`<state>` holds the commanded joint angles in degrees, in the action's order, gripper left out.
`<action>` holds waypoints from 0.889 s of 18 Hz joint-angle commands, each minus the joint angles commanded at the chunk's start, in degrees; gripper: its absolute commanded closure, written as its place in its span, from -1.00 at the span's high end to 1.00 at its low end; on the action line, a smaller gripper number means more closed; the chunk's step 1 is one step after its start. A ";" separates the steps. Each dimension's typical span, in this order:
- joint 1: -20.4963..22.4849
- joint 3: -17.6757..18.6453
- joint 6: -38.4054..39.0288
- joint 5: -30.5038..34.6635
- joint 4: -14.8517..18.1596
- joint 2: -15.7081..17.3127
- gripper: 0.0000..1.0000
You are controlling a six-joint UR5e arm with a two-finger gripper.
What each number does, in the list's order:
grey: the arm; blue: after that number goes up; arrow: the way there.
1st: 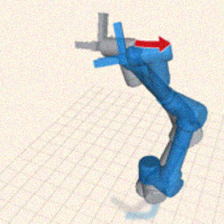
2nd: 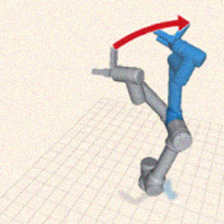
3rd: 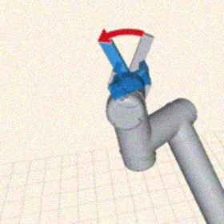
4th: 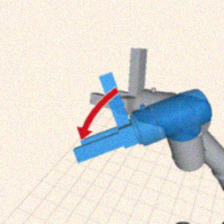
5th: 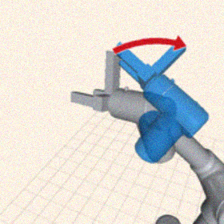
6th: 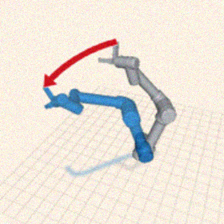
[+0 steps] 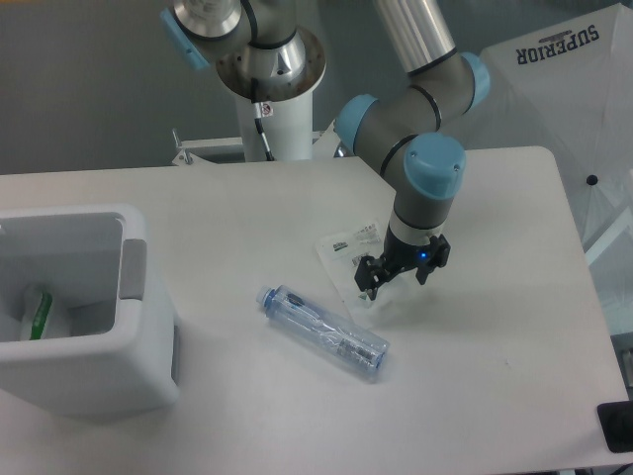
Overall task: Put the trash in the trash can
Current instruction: 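Lower the gripper onto the paper wrapper and close on it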
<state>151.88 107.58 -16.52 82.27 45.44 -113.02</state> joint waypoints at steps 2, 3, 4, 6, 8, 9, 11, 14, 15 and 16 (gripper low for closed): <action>-0.09 0.00 0.00 0.00 -0.09 -0.09 0.58; -0.09 0.00 0.09 -0.17 -0.09 0.00 0.44; -0.09 0.00 0.17 -0.18 -0.09 0.00 0.41; -0.18 0.00 0.18 -0.18 -0.09 -0.09 0.30; -0.18 0.00 -0.09 -0.18 -0.18 -0.09 0.04; -0.26 0.00 -0.26 -0.18 -0.18 -0.44 -0.05; -0.27 -0.26 -0.53 -0.18 -0.26 -0.53 -0.12; -0.27 -0.79 -0.53 -0.26 -0.26 -0.53 -0.30; -0.27 -0.88 -0.53 -0.26 -0.44 -0.62 -0.35; -0.27 -0.97 -0.18 -0.26 -0.70 -0.62 -0.43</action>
<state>151.61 106.61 -16.70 82.00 44.74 -113.64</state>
